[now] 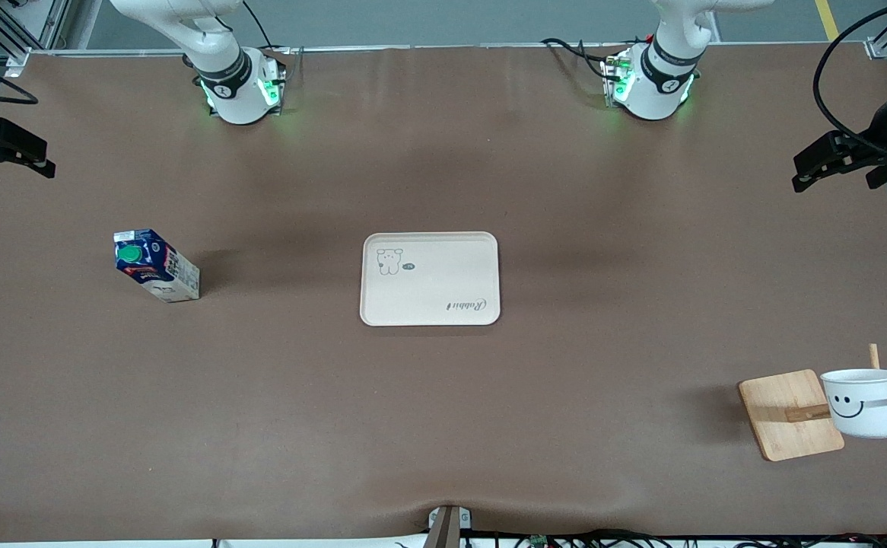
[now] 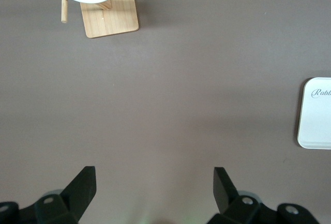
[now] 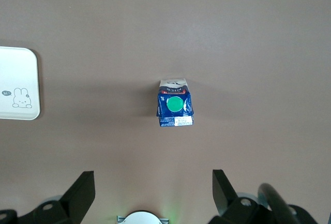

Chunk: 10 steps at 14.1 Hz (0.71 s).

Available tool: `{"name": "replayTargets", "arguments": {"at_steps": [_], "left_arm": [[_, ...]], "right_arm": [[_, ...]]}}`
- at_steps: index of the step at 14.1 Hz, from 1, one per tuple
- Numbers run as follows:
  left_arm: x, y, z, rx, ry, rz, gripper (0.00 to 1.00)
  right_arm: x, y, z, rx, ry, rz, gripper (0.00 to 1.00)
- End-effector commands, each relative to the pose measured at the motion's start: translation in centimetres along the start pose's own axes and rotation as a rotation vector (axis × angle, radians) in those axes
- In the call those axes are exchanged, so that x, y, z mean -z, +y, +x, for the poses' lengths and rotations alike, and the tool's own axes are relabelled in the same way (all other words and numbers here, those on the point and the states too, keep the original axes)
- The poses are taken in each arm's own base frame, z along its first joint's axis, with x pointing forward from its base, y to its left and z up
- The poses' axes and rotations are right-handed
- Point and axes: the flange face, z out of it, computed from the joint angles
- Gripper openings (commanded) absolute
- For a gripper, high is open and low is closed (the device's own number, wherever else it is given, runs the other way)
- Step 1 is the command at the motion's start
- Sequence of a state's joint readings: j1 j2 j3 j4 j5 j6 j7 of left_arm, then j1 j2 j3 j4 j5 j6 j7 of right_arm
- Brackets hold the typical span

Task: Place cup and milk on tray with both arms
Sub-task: 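Reach the right gripper to the milk carton while the left gripper reaches the mug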

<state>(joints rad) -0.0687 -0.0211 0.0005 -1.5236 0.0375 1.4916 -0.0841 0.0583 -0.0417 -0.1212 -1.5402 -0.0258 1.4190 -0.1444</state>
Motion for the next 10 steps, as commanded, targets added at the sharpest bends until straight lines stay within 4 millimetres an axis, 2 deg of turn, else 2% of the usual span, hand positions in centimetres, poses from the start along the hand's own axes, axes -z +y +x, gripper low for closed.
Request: {"name": "replayTargets", "arguments": {"at_steps": [1, 5, 7, 9, 10], "left_arm": [[0.2, -0.3, 0.1, -0.003, 0.001, 0.017, 1.0], [0.3, -0.6, 0.2, 0.006, 0.004, 0.016, 1.0], [-0.1, -1.8, 0.9, 0.036, -0.003, 0.013, 1.0], [-1.0, -2.9, 1.4, 0.045, -0.018, 0.018, 1.0], [-1.8, -2.9, 1.9, 0.043, -0.027, 0.022, 1.0]], "right_arm": [[0.5, 0.3, 0.1, -0.004, 0.016, 0.017, 1.0], [0.0, 0.3, 0.5, -0.002, 0.007, 0.017, 1.0], [-2.0, -0.3, 2.3, 0.013, -0.024, 0.003, 1.0], [-1.3, -0.2, 2.6, 0.01, -0.008, 0.0, 1.0], [-1.7, 0.1, 2.8, 0.006, -0.013, 0.003, 1.0]]}}
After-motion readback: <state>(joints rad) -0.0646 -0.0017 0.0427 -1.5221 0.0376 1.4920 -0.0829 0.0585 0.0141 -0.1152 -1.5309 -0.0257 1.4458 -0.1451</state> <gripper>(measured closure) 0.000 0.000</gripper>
